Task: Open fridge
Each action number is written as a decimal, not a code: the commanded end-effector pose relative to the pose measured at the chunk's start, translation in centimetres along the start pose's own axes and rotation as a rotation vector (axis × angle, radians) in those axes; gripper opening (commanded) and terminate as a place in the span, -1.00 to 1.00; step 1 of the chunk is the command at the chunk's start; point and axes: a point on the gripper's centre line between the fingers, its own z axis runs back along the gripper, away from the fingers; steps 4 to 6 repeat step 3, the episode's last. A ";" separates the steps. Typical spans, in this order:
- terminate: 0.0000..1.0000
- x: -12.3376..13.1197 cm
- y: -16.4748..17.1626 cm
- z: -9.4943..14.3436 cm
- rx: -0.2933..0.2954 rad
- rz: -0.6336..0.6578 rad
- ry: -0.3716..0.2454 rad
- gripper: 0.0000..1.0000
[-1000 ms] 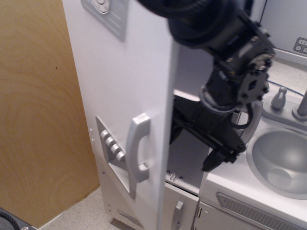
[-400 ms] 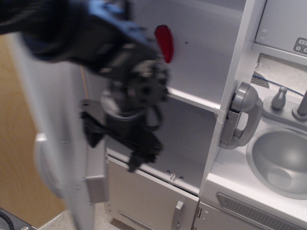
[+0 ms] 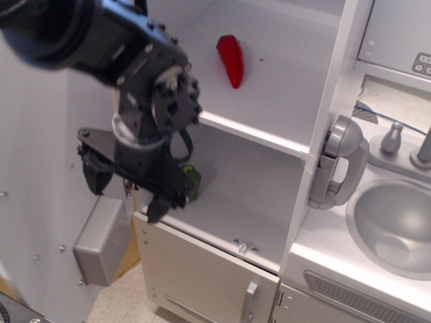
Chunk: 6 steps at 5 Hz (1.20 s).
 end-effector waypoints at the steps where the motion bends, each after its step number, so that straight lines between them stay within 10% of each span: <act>1: -1.00 2.8 3.6 0.8 0.042 0.072 -0.033 1.00; 2: -1.00 3.3 4.2 0.5 0.062 0.085 -0.047 1.00; 3: 1.00 3.3 4.2 0.5 0.062 0.085 -0.047 1.00; 6: 1.00 3.3 4.2 0.5 0.062 0.085 -0.047 1.00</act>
